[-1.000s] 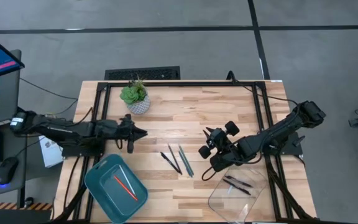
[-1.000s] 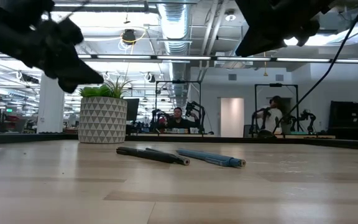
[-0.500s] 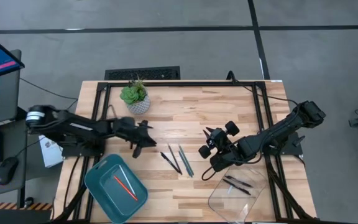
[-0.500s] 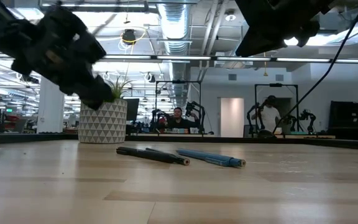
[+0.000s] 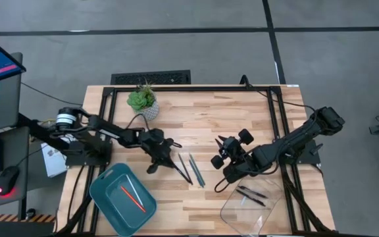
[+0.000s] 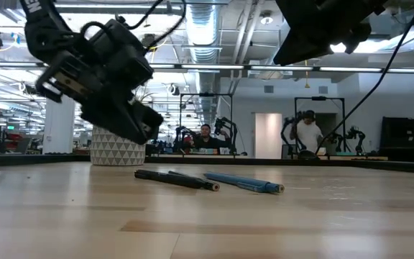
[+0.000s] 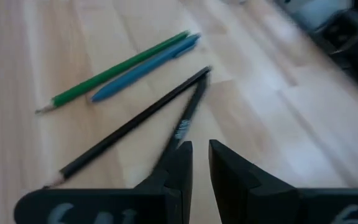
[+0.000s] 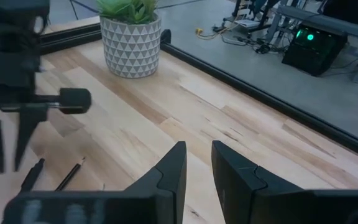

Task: Sort pens & pencils
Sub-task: Put the black pen into the transparent bin

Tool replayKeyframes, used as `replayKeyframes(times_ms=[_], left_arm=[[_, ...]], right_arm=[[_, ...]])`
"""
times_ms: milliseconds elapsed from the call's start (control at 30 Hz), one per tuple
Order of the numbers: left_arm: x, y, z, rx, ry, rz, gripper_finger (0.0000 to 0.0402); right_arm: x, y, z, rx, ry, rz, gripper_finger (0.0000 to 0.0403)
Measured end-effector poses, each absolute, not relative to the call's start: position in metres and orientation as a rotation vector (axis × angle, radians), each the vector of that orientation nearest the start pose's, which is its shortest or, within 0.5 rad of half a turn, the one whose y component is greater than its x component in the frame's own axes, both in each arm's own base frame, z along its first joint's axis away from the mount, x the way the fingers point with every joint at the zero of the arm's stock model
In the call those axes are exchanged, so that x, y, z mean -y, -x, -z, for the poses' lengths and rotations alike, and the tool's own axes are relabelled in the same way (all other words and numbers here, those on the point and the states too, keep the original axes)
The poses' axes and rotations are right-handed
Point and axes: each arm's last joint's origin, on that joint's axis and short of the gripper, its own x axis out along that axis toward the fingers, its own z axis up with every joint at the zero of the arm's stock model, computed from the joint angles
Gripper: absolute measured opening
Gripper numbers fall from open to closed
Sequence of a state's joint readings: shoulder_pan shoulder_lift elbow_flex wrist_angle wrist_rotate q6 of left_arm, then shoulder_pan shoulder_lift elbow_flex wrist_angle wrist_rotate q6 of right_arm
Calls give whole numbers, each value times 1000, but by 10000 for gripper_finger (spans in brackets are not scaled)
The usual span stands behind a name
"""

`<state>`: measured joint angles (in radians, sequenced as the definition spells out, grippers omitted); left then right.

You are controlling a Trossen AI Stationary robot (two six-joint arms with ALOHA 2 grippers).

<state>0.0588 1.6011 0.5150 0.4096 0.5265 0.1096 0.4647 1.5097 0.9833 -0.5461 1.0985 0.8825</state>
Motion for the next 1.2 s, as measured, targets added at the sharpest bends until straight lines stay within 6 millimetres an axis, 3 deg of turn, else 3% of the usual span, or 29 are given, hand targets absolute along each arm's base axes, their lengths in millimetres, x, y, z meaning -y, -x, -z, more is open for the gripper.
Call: replayKeyframes(times_ms=[133,700,1200], left_arm=[[-2,-276,-114,-662,80,462,43],[-2,-276,-112,-672,37,455,44],[6,-281,-120,-564,27,508,44]], right_arm=[[-106,-265,-225,-444,-49,816,98],[-107,-266,-224,-471,-82,789,98],[-107,-266,-224,-472,-81,788,98]])
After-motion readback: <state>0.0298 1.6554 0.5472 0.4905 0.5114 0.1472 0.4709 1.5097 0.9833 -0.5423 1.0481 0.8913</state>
